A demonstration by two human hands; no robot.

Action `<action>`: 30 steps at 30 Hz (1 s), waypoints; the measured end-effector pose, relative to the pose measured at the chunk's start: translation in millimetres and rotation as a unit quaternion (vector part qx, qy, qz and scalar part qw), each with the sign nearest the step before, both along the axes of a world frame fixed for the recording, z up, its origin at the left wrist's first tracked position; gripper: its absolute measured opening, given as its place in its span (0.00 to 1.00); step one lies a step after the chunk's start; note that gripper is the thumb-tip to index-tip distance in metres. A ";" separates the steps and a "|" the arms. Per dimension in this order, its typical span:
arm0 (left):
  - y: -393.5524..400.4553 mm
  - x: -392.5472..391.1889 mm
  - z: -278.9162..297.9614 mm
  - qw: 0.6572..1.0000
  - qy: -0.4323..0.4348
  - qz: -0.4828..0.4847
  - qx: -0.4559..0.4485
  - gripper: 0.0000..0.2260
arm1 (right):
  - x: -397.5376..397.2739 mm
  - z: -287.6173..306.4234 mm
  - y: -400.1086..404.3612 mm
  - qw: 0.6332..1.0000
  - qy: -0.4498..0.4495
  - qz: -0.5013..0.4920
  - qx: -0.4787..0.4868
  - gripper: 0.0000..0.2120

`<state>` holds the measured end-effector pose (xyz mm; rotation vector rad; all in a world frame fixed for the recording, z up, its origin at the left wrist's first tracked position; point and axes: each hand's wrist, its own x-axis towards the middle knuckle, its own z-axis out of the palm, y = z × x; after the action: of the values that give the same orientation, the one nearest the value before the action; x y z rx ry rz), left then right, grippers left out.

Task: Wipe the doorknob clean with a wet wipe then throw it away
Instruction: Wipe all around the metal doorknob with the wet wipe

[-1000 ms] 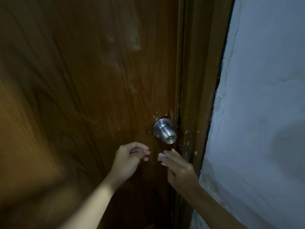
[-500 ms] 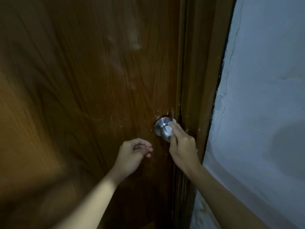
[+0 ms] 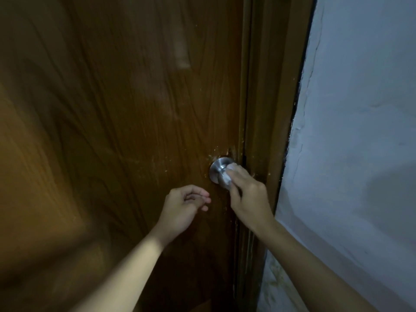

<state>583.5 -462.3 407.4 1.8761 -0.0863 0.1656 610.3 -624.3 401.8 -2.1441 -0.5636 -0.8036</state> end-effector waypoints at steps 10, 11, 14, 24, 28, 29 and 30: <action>10.7 -17.5 6.9 1.000 0.006 0.001 0.018 0.07 | 5.3 -7.1 -6.8 0.917 -0.142 -0.007 -0.374 0.21; 11.2 -19.1 8.7 1.000 0.006 0.001 0.022 0.07 | 4.0 -4.8 -7.8 0.895 -0.161 -0.018 -0.416 0.21; 11.4 -24.4 13.8 1.000 0.002 0.011 0.026 0.08 | 2.9 -2.1 -9.5 0.825 -0.180 -0.046 -0.534 0.19; -6.6 -50.6 26.1 0.998 0.019 0.043 0.049 0.07 | -4.9 -8.9 -41.5 0.789 -0.137 -0.009 -0.598 0.20; -17.2 -64.2 33.8 0.998 0.035 0.044 0.041 0.08 | -23.7 6.2 -48.7 0.888 -0.158 -0.020 -0.431 0.19; -18.5 -68.5 36.6 0.998 0.038 0.039 0.037 0.07 | -26.2 8.8 -48.1 0.918 -0.145 -0.008 -0.369 0.19; -19.0 -72.4 39.6 0.998 0.040 0.035 0.038 0.07 | -29.0 12.4 -45.7 0.945 -0.115 -0.002 -0.306 0.20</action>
<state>511.1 -481.3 447.0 1.9609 0.0284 0.1368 581.3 -670.0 414.2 -2.6209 -1.0420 -0.9809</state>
